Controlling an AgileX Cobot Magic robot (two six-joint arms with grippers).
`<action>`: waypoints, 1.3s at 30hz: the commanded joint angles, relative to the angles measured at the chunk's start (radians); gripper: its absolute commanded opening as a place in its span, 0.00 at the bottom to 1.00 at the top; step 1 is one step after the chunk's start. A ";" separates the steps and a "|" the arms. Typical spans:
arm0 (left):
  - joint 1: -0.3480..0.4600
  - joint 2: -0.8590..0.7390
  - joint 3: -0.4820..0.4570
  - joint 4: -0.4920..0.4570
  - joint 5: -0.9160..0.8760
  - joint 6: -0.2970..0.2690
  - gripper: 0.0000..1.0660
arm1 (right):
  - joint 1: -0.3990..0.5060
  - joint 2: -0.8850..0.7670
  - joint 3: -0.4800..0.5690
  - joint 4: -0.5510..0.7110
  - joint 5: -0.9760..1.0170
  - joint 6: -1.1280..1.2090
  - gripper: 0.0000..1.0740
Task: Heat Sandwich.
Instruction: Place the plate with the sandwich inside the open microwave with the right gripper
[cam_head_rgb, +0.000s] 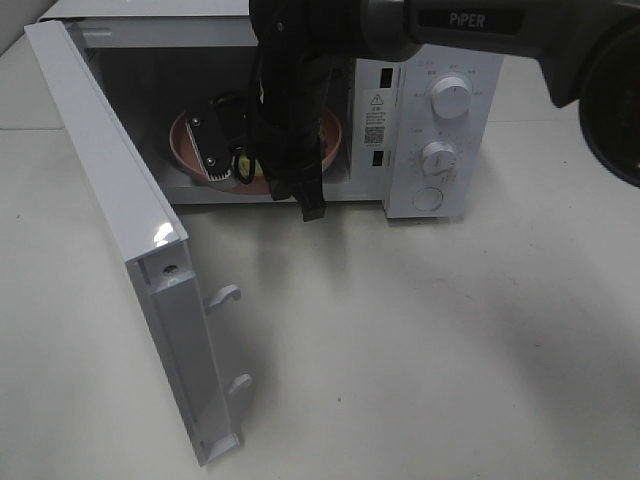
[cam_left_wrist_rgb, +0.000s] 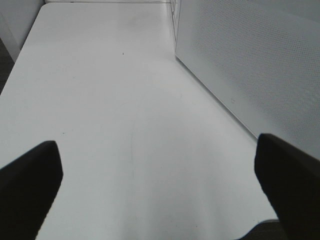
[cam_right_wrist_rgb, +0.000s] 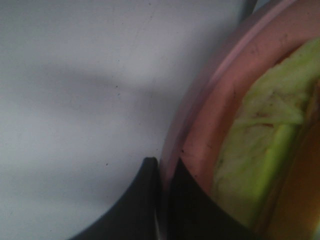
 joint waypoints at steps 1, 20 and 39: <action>-0.005 -0.017 0.001 0.003 -0.005 -0.003 0.94 | -0.003 0.011 -0.040 -0.017 -0.006 0.031 0.00; -0.005 -0.017 0.001 0.003 -0.005 -0.003 0.94 | -0.015 0.072 -0.111 -0.037 -0.047 0.057 0.01; -0.005 -0.017 0.001 0.003 -0.005 -0.003 0.94 | -0.015 0.076 -0.112 -0.047 -0.074 0.108 0.15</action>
